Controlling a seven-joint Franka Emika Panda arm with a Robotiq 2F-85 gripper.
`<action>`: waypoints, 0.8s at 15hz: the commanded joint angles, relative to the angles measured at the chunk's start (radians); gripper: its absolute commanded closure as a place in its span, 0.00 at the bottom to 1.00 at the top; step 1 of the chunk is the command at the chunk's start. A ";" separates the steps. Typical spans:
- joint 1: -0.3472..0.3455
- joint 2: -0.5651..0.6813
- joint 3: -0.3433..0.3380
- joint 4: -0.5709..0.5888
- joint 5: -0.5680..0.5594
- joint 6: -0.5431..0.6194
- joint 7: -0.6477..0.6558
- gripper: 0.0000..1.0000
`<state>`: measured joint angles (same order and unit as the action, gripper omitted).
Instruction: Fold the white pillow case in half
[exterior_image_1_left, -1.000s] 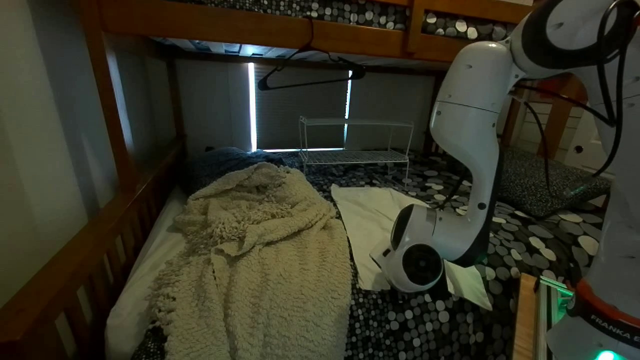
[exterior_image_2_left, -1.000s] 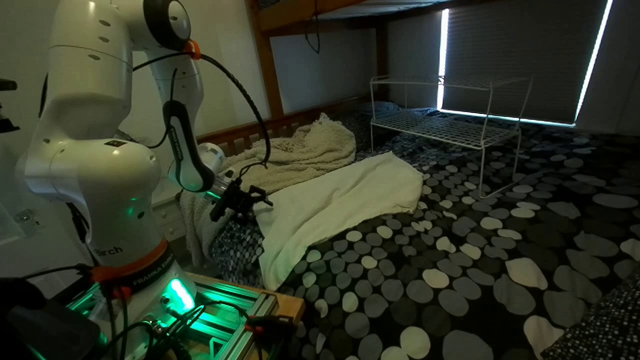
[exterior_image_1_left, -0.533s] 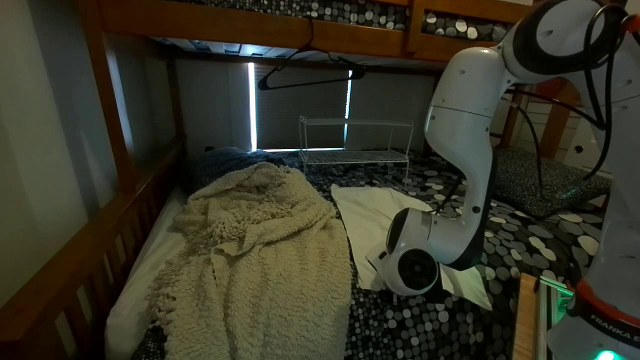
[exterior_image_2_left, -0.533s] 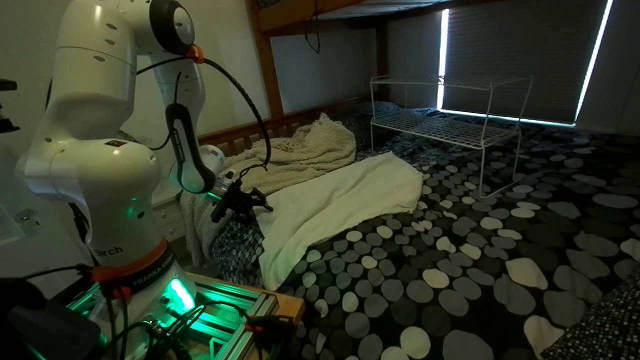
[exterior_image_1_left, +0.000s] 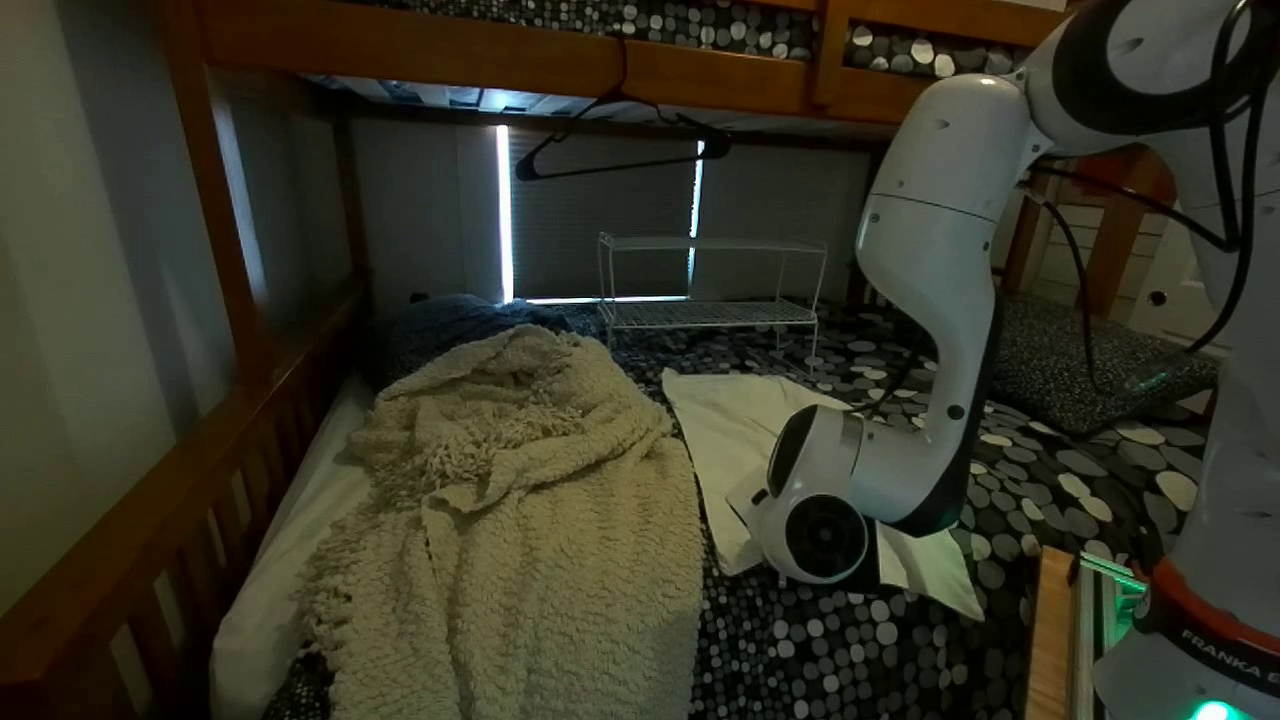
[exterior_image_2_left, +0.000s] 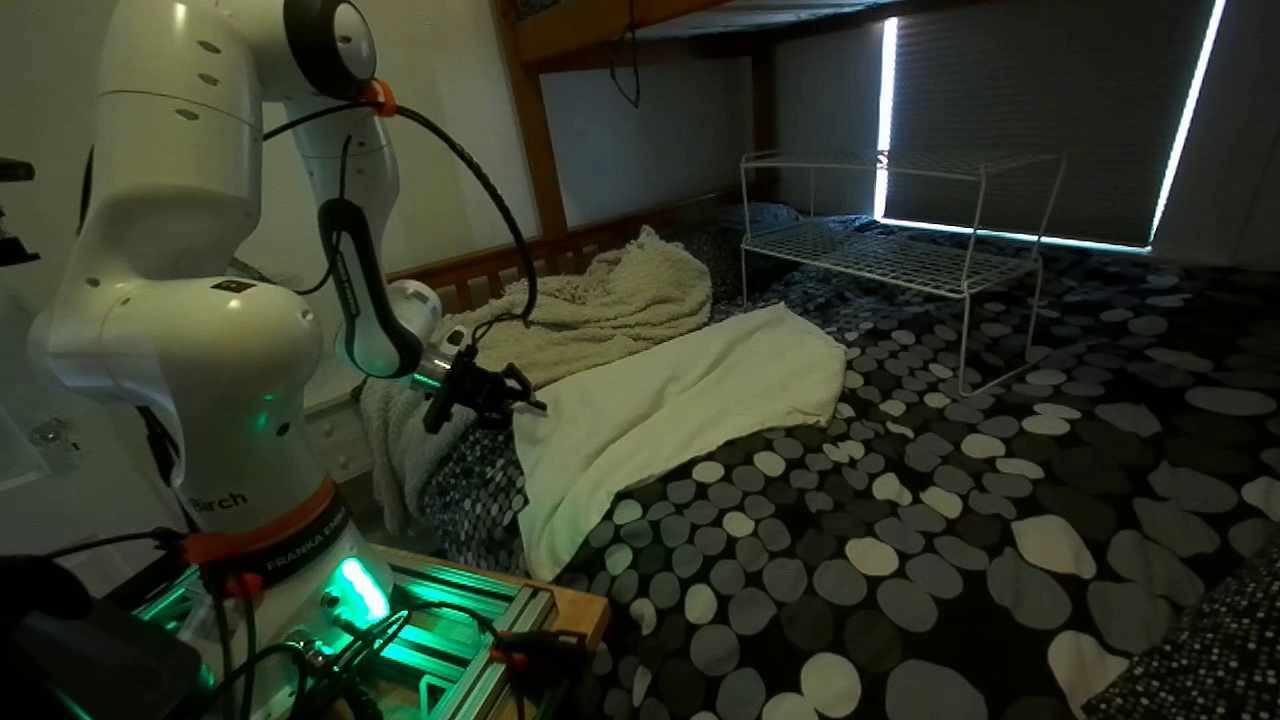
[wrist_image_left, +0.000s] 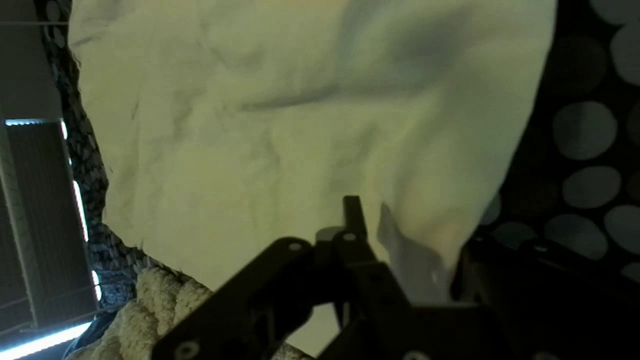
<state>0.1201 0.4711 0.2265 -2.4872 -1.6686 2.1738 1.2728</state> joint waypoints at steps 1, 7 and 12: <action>0.015 -0.053 0.008 -0.033 0.075 -0.041 -0.071 0.67; 0.000 -0.131 0.010 -0.050 0.109 0.013 -0.310 1.00; -0.030 -0.208 -0.003 -0.057 0.191 0.139 -0.659 1.00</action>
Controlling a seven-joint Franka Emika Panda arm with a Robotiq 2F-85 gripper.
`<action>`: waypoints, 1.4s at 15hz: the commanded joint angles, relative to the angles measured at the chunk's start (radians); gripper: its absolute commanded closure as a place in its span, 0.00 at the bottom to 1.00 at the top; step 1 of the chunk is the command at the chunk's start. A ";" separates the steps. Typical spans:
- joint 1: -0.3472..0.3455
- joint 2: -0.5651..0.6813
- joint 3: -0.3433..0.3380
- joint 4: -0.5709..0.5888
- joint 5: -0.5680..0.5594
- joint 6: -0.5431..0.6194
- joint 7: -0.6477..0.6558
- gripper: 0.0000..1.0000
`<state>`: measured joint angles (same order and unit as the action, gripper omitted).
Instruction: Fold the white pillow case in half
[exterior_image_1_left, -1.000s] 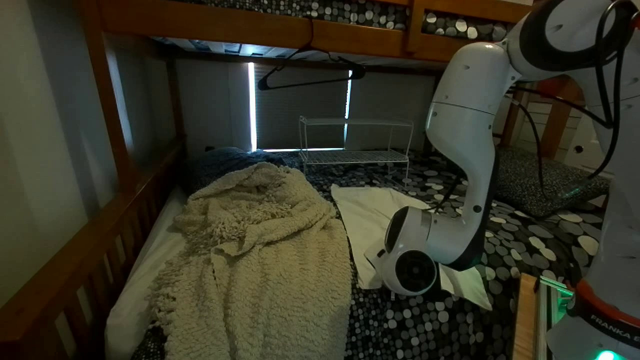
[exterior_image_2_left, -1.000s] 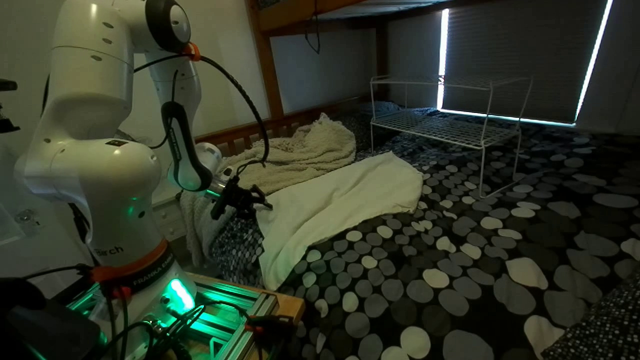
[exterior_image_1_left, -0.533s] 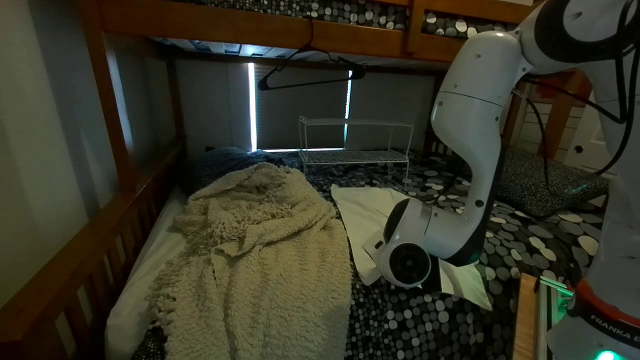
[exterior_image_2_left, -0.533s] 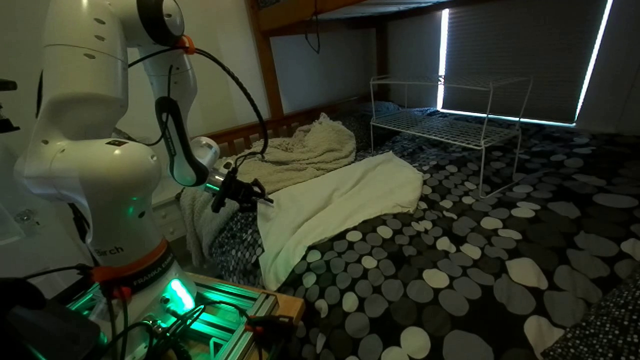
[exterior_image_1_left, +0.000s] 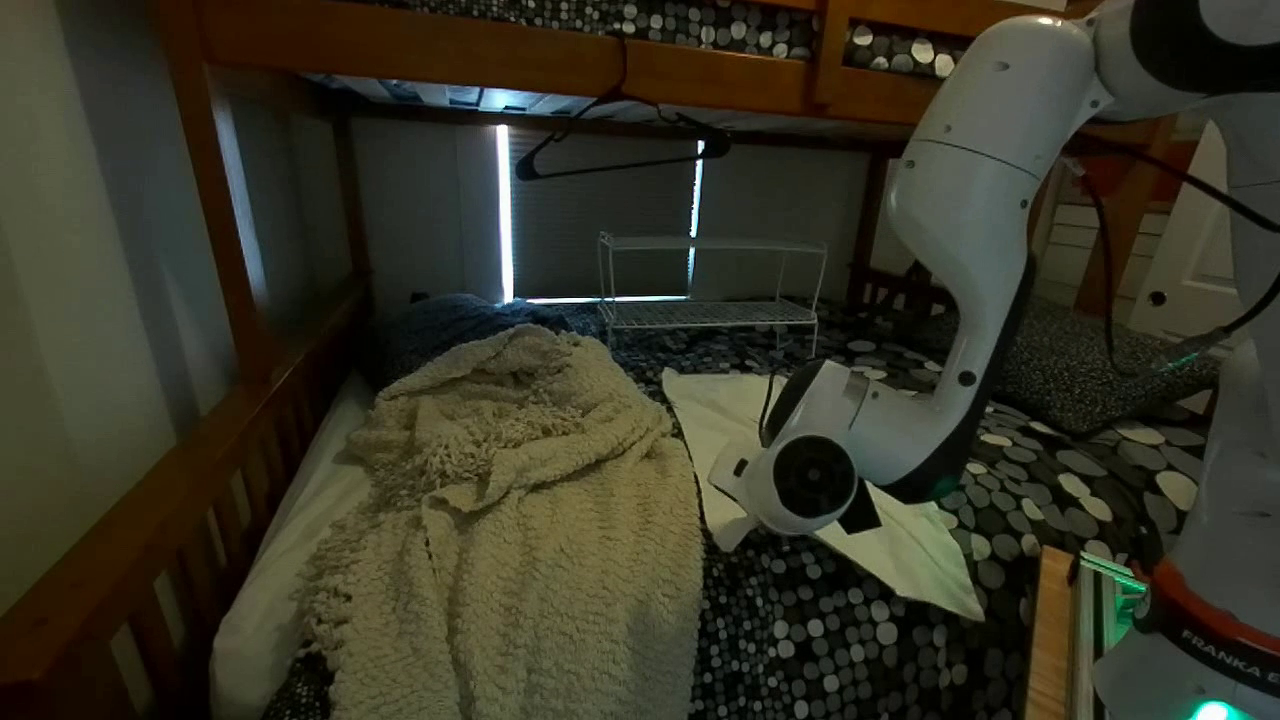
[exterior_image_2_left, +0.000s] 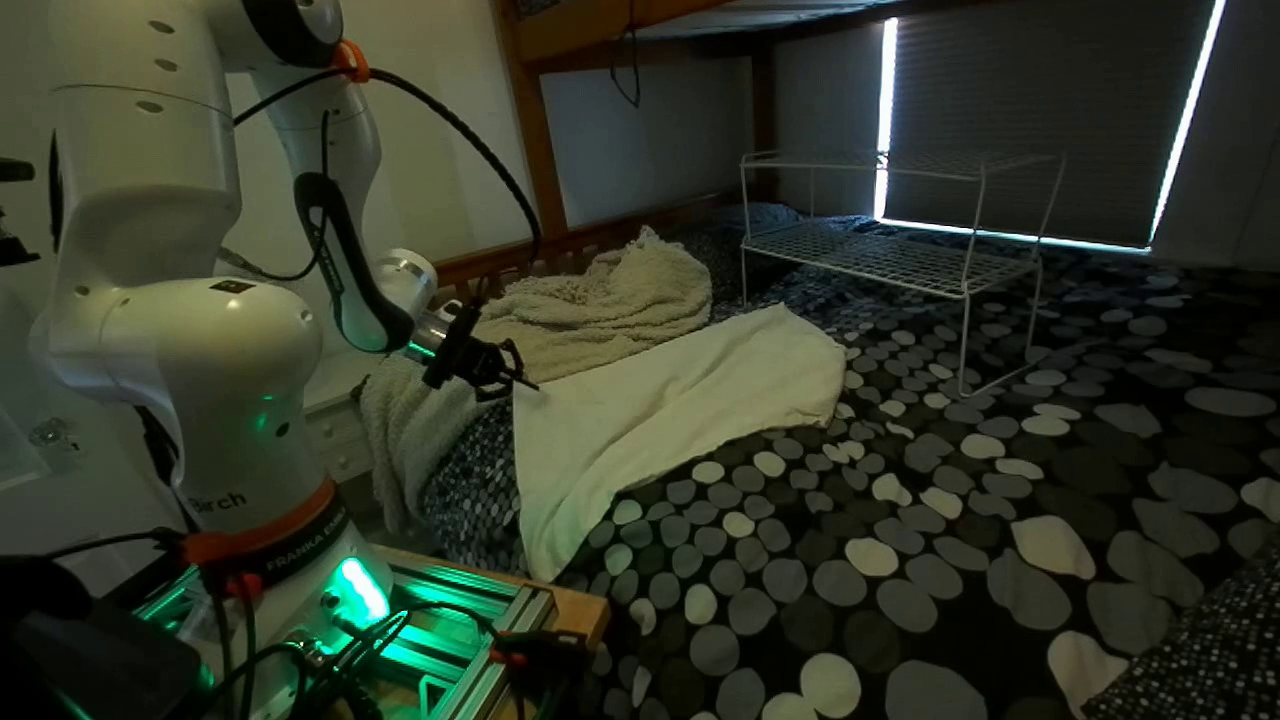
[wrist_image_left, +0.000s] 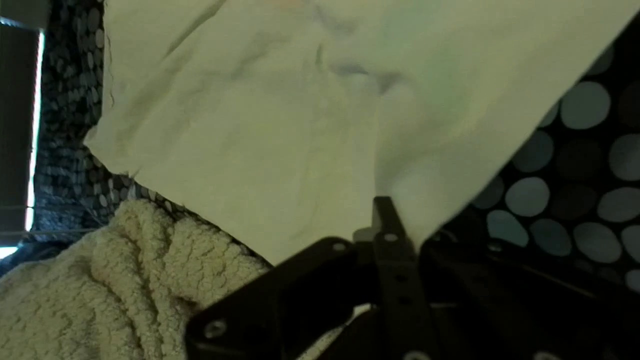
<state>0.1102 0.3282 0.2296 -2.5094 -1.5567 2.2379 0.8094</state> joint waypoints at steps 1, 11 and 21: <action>-0.024 -0.078 -0.010 -0.040 0.135 0.082 -0.272 1.00; -0.017 -0.150 -0.052 -0.007 0.289 0.065 -0.553 0.99; -0.078 -0.251 -0.155 0.095 0.315 -0.065 -0.733 1.00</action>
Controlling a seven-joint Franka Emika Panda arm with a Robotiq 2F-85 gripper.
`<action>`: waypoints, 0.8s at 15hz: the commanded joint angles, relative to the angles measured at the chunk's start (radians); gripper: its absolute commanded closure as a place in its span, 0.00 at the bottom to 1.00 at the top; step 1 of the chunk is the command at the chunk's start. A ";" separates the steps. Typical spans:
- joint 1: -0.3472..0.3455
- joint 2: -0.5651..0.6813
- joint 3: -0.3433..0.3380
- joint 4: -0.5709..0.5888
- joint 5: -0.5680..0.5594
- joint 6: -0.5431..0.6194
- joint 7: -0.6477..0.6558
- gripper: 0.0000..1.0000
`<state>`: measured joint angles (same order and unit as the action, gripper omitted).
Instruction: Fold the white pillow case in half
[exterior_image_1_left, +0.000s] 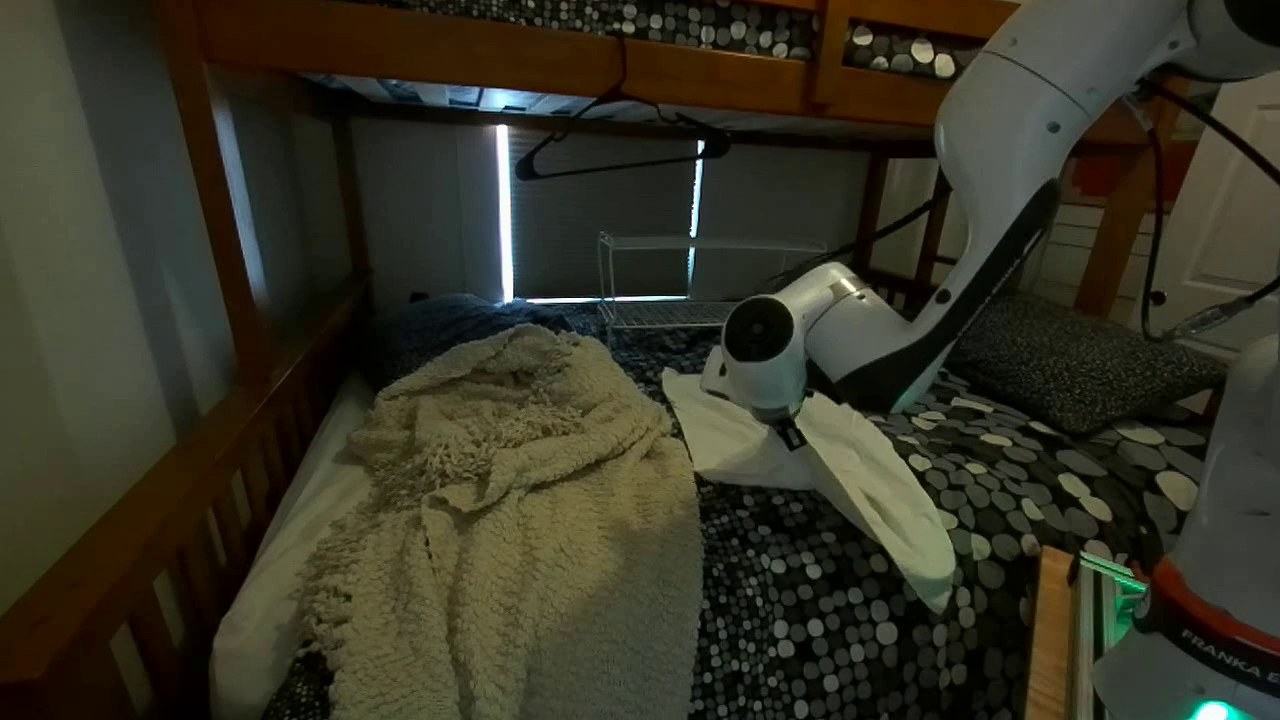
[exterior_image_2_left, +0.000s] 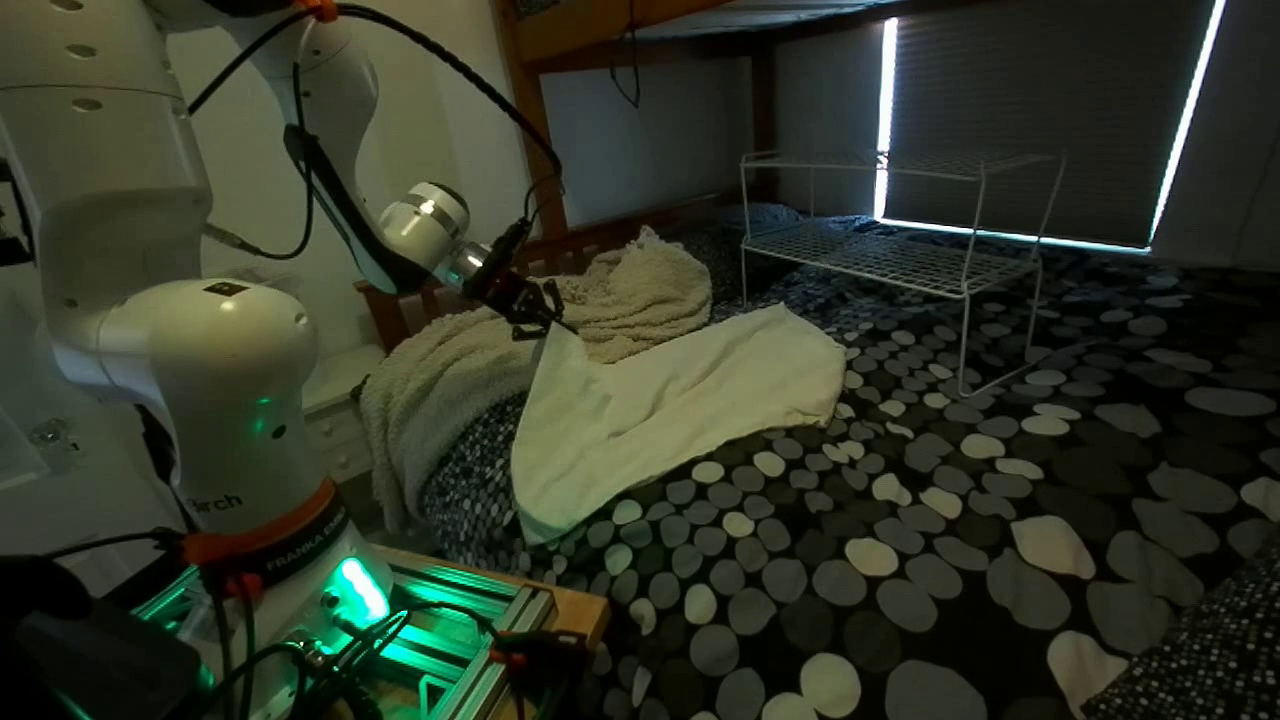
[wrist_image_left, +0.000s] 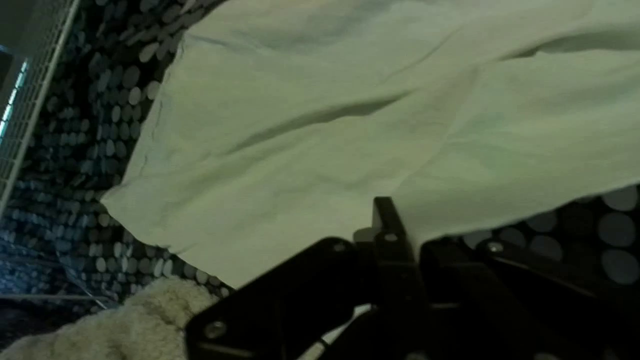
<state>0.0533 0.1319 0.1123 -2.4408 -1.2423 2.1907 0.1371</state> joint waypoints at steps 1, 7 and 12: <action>-0.026 -0.065 -0.052 0.048 -0.014 -0.027 -0.070 1.00; -0.042 -0.064 -0.088 0.139 -0.109 -0.065 -0.025 0.99; -0.048 -0.041 -0.097 0.166 -0.156 -0.083 0.037 0.99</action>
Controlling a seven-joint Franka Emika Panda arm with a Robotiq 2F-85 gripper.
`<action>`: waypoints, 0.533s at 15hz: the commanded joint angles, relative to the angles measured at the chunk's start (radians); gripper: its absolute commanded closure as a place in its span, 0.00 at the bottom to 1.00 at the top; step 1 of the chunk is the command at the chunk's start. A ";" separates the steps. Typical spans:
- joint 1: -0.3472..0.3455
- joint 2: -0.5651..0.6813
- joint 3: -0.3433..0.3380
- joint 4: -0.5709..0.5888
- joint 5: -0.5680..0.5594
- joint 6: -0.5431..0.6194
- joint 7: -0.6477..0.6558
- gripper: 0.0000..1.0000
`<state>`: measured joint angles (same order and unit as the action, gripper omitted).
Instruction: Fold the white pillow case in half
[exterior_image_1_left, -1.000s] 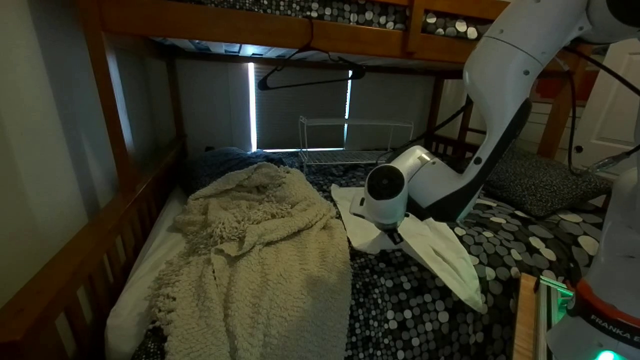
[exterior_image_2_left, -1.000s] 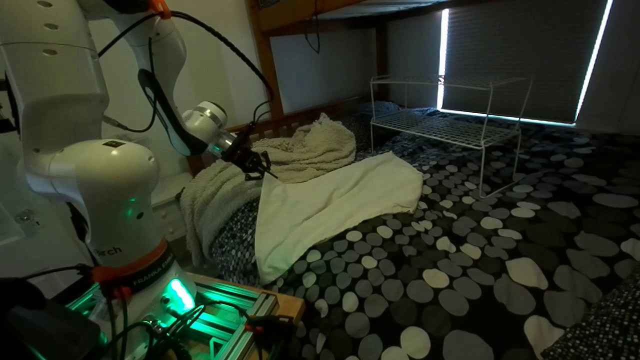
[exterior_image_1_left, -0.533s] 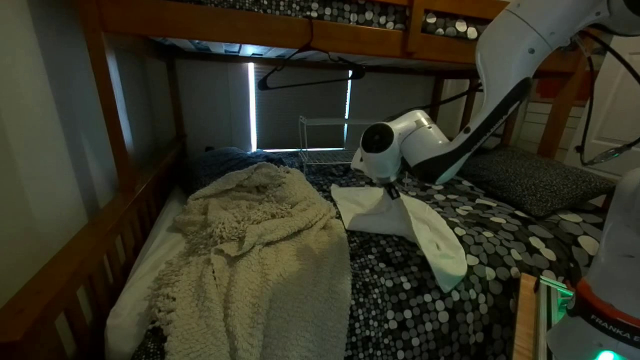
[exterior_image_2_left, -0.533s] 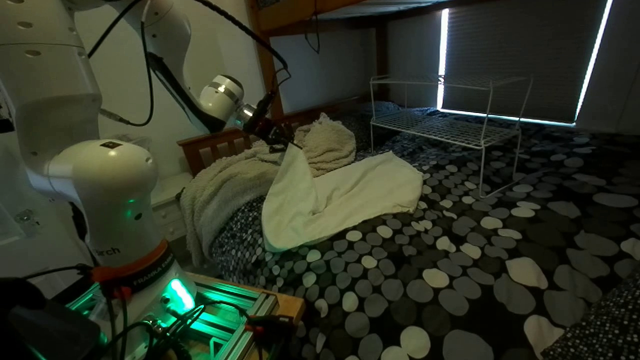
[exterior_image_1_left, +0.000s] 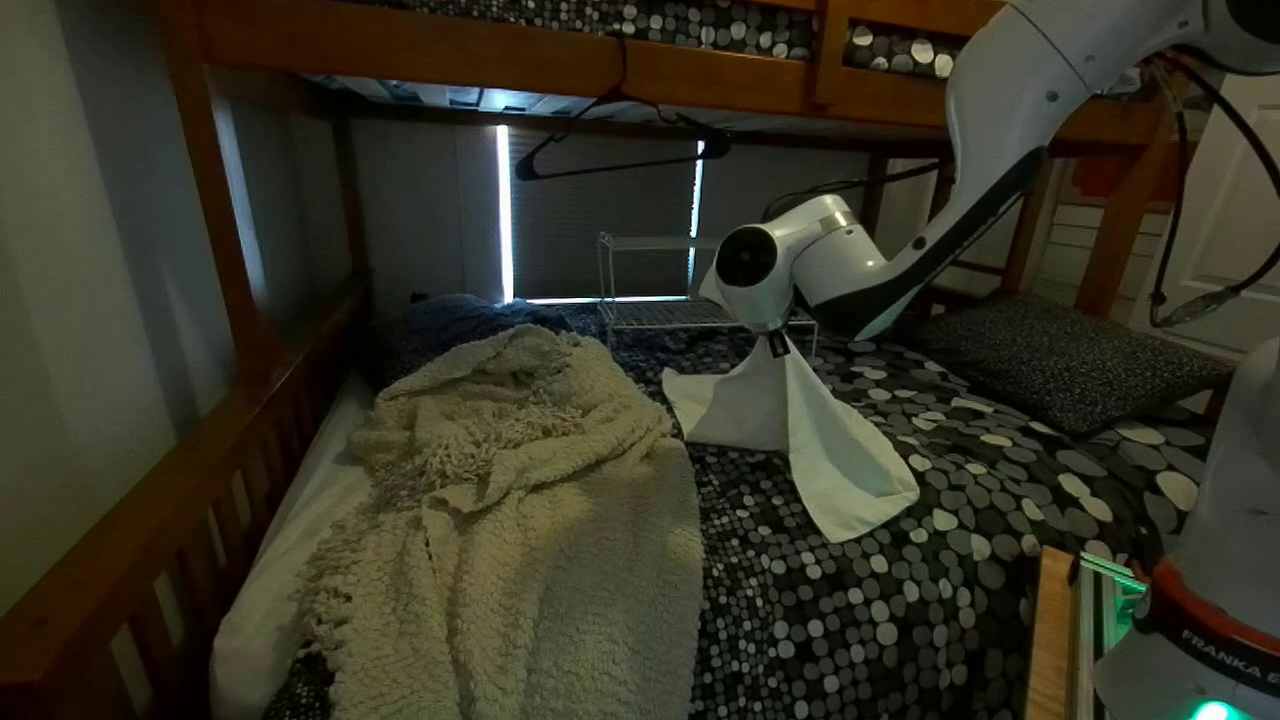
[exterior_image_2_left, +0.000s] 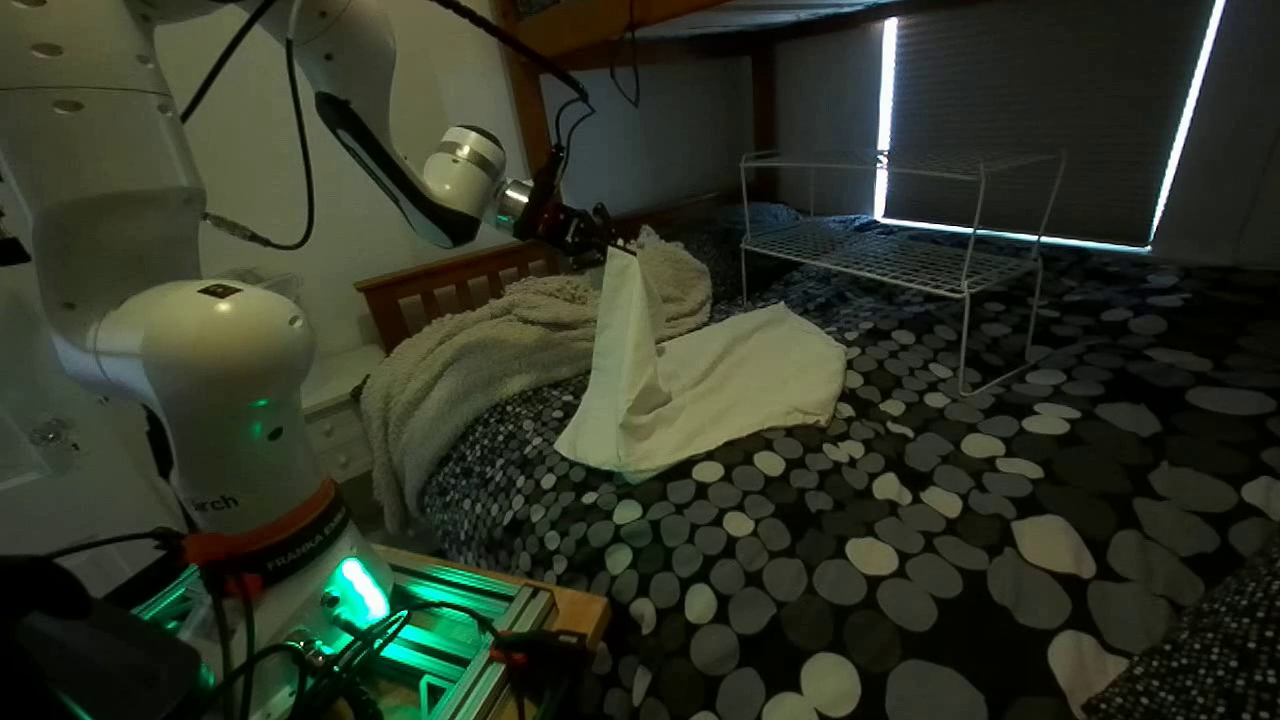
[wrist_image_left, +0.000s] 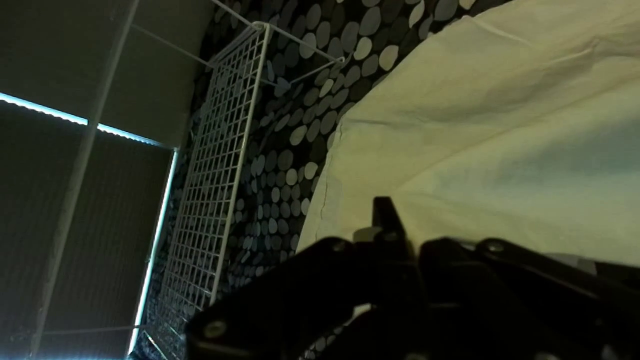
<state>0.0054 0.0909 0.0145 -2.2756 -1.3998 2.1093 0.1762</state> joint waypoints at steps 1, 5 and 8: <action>0.000 0.001 0.001 0.001 0.002 -0.001 -0.001 0.99; -0.020 0.060 -0.028 0.113 -0.056 -0.041 0.034 1.00; -0.047 0.123 -0.061 0.226 -0.131 -0.038 0.070 1.00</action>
<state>-0.0174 0.1348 -0.0223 -2.1552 -1.4625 2.0779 0.2032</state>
